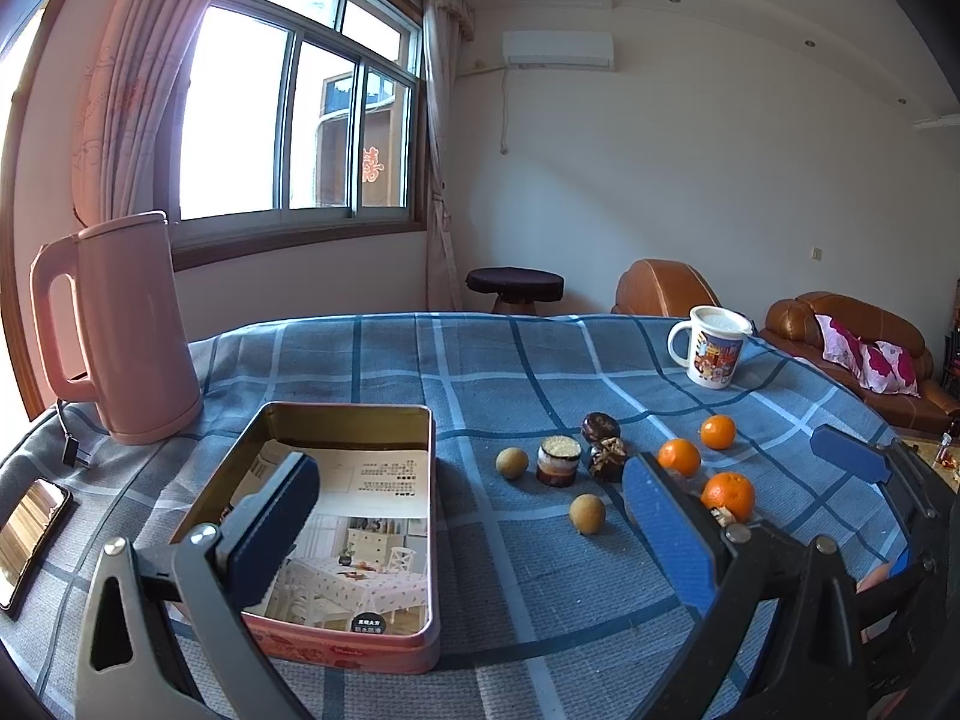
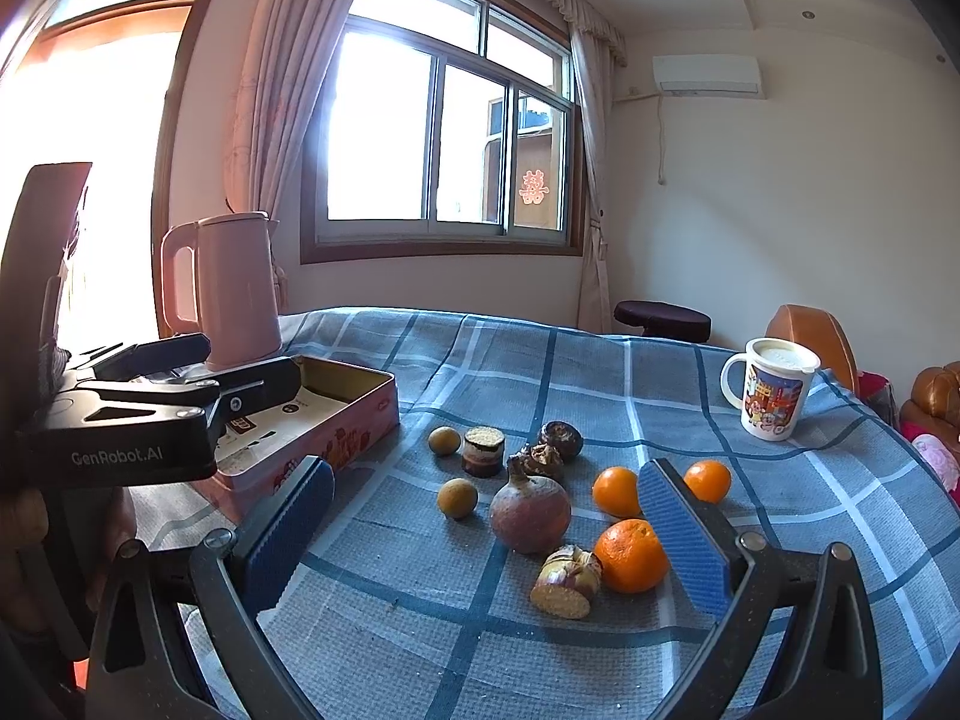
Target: Organize fruits
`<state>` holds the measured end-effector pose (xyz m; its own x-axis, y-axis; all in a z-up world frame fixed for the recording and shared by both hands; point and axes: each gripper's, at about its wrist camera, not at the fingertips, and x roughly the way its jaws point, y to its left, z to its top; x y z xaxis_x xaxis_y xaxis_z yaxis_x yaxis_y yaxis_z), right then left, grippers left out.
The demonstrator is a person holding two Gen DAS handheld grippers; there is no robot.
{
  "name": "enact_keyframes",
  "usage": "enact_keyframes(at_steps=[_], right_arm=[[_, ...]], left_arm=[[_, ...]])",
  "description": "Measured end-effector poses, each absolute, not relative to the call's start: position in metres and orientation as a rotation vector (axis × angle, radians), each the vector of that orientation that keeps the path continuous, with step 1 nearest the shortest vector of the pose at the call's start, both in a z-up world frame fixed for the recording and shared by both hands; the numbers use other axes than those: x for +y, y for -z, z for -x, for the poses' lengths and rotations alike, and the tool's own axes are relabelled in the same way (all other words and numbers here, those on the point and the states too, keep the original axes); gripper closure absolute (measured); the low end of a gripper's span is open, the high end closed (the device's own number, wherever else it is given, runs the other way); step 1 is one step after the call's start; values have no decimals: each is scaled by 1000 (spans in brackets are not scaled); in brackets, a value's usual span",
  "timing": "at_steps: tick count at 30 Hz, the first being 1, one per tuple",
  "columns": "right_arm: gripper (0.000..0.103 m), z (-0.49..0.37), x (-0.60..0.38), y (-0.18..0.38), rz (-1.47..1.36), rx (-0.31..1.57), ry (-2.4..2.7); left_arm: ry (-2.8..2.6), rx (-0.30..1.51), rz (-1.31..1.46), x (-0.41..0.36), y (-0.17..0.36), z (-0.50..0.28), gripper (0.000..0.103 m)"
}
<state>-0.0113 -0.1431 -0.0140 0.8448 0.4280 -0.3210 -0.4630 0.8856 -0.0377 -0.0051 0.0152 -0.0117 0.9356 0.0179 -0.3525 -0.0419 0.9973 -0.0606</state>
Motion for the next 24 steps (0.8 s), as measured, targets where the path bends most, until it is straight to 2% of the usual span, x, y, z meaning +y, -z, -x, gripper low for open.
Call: enact_keyframes(at_steps=[24], right_arm=[[1,5,-163,28,116,358,-416]], left_arm=[[-28,411,43,4,25,-6,0]])
